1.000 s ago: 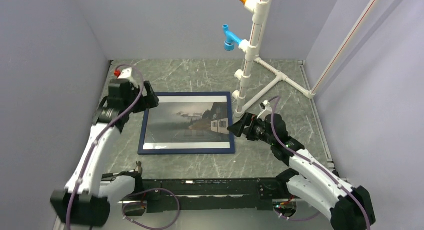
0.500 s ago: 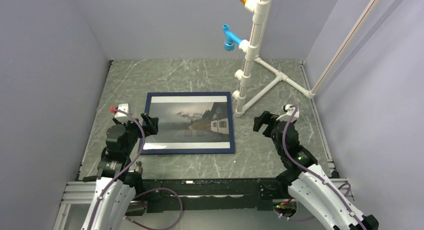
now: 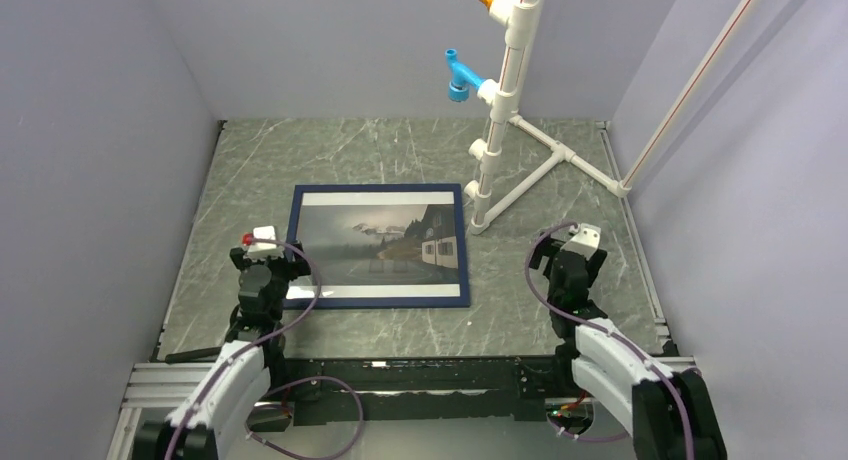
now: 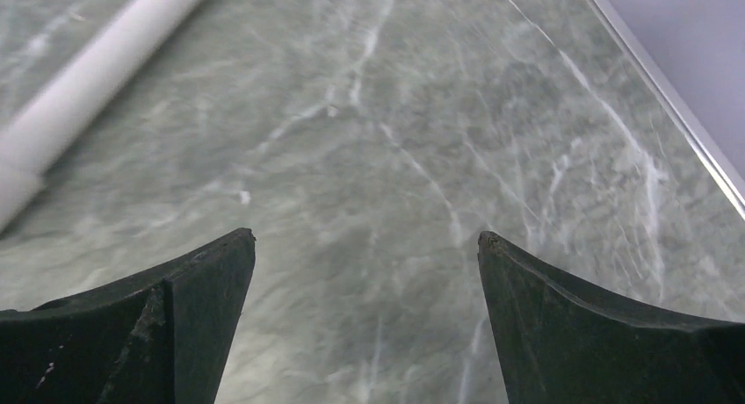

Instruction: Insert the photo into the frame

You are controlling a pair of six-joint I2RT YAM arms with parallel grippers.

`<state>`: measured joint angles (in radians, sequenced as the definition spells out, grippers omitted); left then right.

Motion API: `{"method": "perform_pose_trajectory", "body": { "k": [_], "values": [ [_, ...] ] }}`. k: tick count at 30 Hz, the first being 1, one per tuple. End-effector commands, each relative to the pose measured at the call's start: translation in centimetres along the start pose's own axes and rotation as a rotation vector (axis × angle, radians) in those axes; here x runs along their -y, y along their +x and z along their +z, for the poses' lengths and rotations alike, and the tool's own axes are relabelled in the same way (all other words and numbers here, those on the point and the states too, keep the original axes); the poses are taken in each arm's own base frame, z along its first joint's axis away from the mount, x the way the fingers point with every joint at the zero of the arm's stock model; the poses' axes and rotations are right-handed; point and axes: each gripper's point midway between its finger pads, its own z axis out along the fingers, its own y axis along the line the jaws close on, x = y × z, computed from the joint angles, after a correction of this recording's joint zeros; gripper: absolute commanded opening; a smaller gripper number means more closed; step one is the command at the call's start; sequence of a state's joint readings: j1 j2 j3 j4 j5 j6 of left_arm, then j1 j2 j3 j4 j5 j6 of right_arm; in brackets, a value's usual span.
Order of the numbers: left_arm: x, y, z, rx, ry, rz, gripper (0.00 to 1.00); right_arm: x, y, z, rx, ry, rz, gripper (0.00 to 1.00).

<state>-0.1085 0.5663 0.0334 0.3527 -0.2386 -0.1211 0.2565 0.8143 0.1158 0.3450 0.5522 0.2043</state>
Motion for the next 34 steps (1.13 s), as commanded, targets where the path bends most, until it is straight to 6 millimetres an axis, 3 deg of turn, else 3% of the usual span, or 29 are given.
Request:
{"method": "perform_pose_trajectory", "body": {
  "k": [1,3,7,10,11,12,15,18,19,21,26,34],
  "values": [
    [-0.8,-4.1,1.3,0.23,-0.045,0.084,0.99,-0.8,-4.8,1.7,0.205,-0.08,0.106,0.99],
    [-0.1,-4.0,2.1,0.218,-0.009,0.131,0.99,-0.8,-5.7,2.5,0.231,-0.08,0.124,0.99],
    [0.7,-6.3,4.2,0.269,0.002,0.171,0.99,-0.8,-6.1,5.2,0.212,-0.052,0.104,0.99],
    [1.3,-5.8,5.4,0.25,0.037,0.226,0.99,-0.4,-5.4,7.4,0.113,-0.013,0.112,0.99],
    [0.9,-4.6,5.5,0.229,0.023,0.229,0.99,-0.4,-5.4,7.7,0.098,-0.017,0.104,0.98],
    [0.5,-5.8,5.4,0.307,-0.007,0.211,0.99,-0.5,-5.7,7.7,0.115,-0.026,0.089,0.98],
    [-0.6,-4.5,5.0,0.272,-0.07,0.18,0.99,0.0,-6.2,7.3,0.172,-0.024,0.064,0.98],
    [-0.8,-4.5,6.8,0.211,-0.108,0.187,0.99,0.9,-4.4,7.6,0.205,-0.005,0.065,0.99],
    [-1.3,-4.3,7.6,0.177,-0.141,0.181,0.99,1.0,-5.8,7.7,0.284,0.0,0.069,0.99],
    [-1.6,-4.0,7.6,0.142,-0.146,0.146,0.99,0.0,-5.0,8.5,0.189,-0.033,0.038,0.99],
    [-1.9,-4.1,7.8,0.144,-0.165,0.145,0.99,0.9,-5.1,8.3,0.226,0.026,0.058,1.0],
    [-1.9,-4.3,7.8,0.157,-0.164,0.148,0.99,0.8,-5.0,8.4,0.215,0.023,0.054,1.0]
  ]
}}
